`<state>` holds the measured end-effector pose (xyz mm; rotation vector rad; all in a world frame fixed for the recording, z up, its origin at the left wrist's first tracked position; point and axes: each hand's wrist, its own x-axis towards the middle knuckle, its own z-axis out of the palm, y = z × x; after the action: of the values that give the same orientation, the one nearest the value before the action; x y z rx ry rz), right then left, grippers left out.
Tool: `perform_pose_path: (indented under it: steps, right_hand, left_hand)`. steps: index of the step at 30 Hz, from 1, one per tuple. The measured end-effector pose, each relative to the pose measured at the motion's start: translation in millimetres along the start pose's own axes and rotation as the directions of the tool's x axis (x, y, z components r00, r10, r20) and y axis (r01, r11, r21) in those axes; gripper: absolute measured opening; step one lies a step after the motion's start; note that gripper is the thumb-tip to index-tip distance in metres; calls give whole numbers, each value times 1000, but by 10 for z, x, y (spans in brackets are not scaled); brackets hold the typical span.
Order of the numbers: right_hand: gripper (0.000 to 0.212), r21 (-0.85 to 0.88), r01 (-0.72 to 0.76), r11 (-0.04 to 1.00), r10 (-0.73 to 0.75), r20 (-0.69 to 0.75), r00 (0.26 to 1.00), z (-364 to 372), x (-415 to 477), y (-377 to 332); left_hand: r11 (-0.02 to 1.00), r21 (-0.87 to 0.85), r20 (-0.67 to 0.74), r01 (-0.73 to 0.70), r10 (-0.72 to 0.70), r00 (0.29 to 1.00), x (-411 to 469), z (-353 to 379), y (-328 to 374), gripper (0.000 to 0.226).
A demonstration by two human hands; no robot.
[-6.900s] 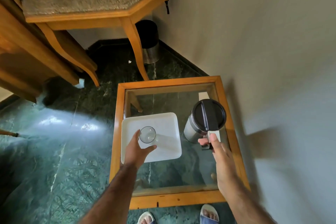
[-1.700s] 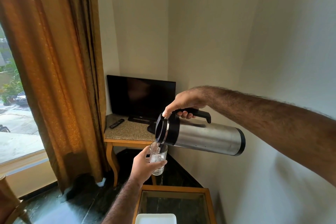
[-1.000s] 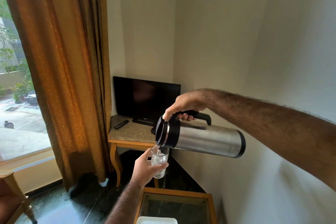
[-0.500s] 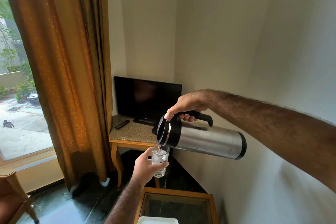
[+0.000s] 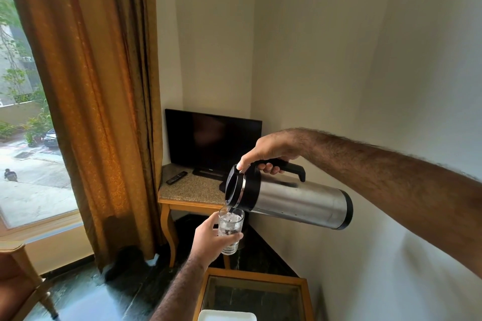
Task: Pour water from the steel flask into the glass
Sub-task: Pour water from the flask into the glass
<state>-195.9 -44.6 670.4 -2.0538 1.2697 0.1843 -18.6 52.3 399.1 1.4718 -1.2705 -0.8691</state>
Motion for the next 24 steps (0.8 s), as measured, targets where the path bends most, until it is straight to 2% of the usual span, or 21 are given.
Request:
perform_pose_path:
  steps: [6, 12, 16, 18, 24]
  right_hand:
    - [43, 16, 0, 1000, 0, 3, 1000, -9, 23, -1]
    - [50, 10, 20, 1000, -20, -4, 1000, -16, 85, 28]
    - [31, 40, 32, 999, -33, 10, 999, -18, 97, 20]
    - [29, 39, 26, 999, -26, 4, 1000, -28, 114, 19]
    - [40, 27, -3, 1000, 3, -6, 1000, -28, 157, 26]
  left_hand:
    - [1000, -13, -2, 5, -5, 1000, 26, -17, 7, 58]
    - [1000, -21, -5, 6, -7, 1000, 60, -14, -23, 59]
    - [1000, -3, -18, 11, -11, 1000, 83, 3, -45, 62]
    - [1000, 5, -19, 8, -8, 1000, 92, 5, -57, 62]
    - [1000, 5, -20, 19, -19, 1000, 113, -2, -73, 64]
